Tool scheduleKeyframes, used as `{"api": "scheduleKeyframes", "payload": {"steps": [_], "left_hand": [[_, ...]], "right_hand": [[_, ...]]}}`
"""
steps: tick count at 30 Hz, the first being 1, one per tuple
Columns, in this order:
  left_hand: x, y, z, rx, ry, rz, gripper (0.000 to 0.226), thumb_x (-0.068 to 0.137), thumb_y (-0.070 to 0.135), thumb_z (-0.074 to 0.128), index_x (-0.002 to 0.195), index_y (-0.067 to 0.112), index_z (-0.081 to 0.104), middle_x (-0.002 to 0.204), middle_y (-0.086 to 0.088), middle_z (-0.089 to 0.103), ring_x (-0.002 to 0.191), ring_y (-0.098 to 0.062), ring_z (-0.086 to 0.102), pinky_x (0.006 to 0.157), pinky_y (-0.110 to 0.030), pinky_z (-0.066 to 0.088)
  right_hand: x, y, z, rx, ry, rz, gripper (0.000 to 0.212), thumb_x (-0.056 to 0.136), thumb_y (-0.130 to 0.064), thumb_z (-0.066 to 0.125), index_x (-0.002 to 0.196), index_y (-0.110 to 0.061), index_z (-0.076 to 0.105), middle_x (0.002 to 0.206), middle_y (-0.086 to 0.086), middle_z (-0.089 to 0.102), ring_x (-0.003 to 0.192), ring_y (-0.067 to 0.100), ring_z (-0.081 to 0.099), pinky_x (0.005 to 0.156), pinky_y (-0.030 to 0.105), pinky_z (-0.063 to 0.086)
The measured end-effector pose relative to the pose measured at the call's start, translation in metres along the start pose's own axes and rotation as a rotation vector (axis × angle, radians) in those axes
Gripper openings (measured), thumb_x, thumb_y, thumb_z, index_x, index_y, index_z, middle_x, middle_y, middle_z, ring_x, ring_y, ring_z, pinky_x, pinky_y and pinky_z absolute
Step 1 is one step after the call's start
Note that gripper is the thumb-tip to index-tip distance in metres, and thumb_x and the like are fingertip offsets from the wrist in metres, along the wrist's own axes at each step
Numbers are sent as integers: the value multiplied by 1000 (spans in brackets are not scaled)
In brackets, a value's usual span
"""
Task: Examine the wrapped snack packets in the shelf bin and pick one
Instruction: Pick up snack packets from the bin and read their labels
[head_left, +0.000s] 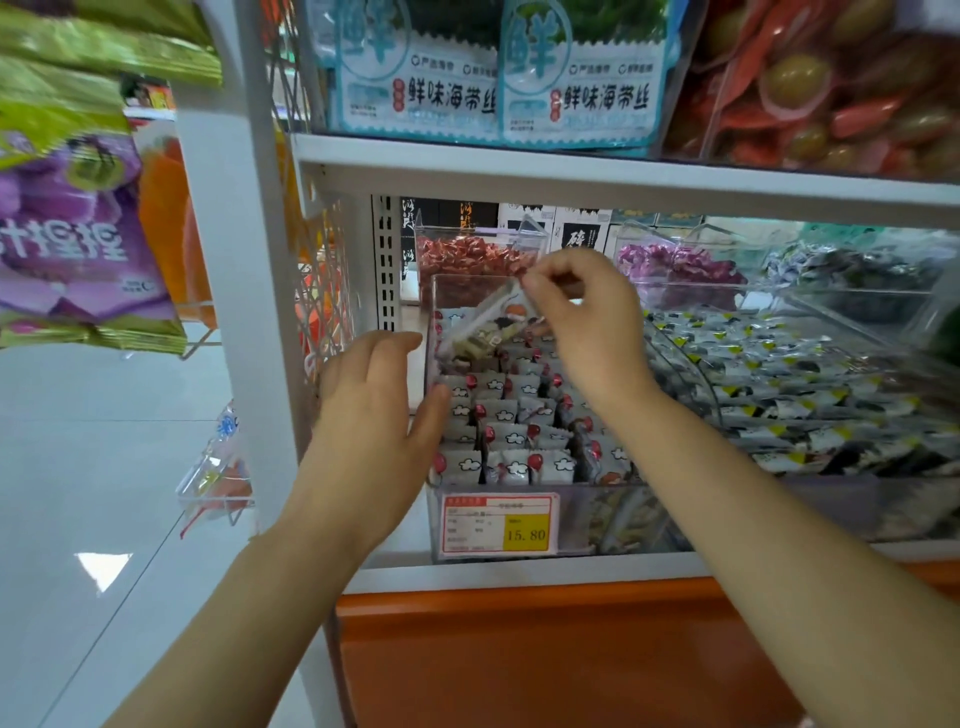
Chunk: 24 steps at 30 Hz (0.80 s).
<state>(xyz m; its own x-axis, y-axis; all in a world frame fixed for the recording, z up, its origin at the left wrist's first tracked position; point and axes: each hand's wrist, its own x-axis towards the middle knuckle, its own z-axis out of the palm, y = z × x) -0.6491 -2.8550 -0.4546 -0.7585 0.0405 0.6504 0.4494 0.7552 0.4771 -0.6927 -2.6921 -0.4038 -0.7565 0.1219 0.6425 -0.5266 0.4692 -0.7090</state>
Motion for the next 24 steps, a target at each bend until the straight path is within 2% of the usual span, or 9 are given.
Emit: {"api": "scheduleKeyframes", "payload": {"steps": [2, 4, 8, 12, 15, 18, 19, 22, 24], "left_hand": [[-1, 5, 0, 20, 43, -14, 45, 91, 30, 50, 132, 12, 48, 133, -5, 45, 126, -20, 30, 95, -19, 17], [-3, 10, 3, 21, 44, -40, 43, 92, 31, 49, 130, 11, 52, 131, -5, 45, 123, -21, 31, 94, -20, 17], [-5, 18, 11, -59, 0, -93, 35, 94, 27, 46, 120, 9, 62, 127, -9, 47, 121, -25, 34, 88, -16, 16], [-3, 23, 11, -205, -15, -148, 27, 94, 25, 48, 105, 13, 69, 124, -7, 49, 121, -24, 38, 93, -25, 26], [-1, 25, 6, -340, 17, -205, 19, 93, 26, 47, 86, 27, 65, 114, 2, 55, 111, -13, 46, 90, -27, 33], [1, 25, 3, -425, 74, -252, 30, 95, 21, 46, 71, 13, 62, 88, -1, 63, 88, -13, 55, 77, -32, 42], [1, 25, 2, -416, 92, -256, 31, 95, 20, 46, 70, 9, 61, 79, -5, 60, 79, -11, 54, 72, -29, 42], [0, 25, 1, -393, 133, -271, 33, 97, 20, 44, 66, 13, 54, 65, -3, 53, 58, -2, 46, 52, -12, 34], [-1, 27, 0, -391, 137, -277, 34, 98, 20, 43, 65, 18, 49, 59, 4, 51, 51, 0, 45, 45, -9, 33]], "right_hand": [[-14, -1, -16, 119, 82, 80, 12, 91, -9, 55, 82, -16, 57, 85, 4, 62, 83, 24, 64, 74, 34, 56], [-29, 1, -30, 216, 120, 224, 13, 92, -10, 55, 81, -15, 59, 86, 10, 65, 85, 28, 65, 77, 39, 56], [-51, 3, -47, 599, 94, 484, 16, 92, -7, 54, 79, -6, 63, 81, 8, 66, 73, 16, 67, 65, 27, 58], [-60, 6, -55, 724, 60, 547, 17, 90, -6, 54, 77, -5, 64, 78, 8, 68, 74, 17, 69, 64, 24, 57], [-61, 8, -59, 852, -15, 603, 12, 83, -1, 57, 78, -3, 68, 82, 8, 73, 80, 17, 71, 65, 22, 56], [-63, 11, -60, 903, -87, 666, 9, 66, -3, 63, 67, -6, 72, 79, 10, 73, 75, 16, 71, 61, 20, 56], [-64, 13, -59, 887, -100, 674, 8, 64, -4, 64, 67, -5, 70, 76, 9, 72, 70, 16, 71, 59, 21, 56], [-67, 15, -56, 730, -123, 633, 5, 75, -1, 63, 79, -3, 64, 66, 4, 66, 60, 12, 65, 56, 22, 55], [-68, 14, -54, 724, -105, 610, 7, 82, 2, 58, 83, -3, 63, 63, 2, 65, 58, 12, 64, 56, 22, 55]]}}
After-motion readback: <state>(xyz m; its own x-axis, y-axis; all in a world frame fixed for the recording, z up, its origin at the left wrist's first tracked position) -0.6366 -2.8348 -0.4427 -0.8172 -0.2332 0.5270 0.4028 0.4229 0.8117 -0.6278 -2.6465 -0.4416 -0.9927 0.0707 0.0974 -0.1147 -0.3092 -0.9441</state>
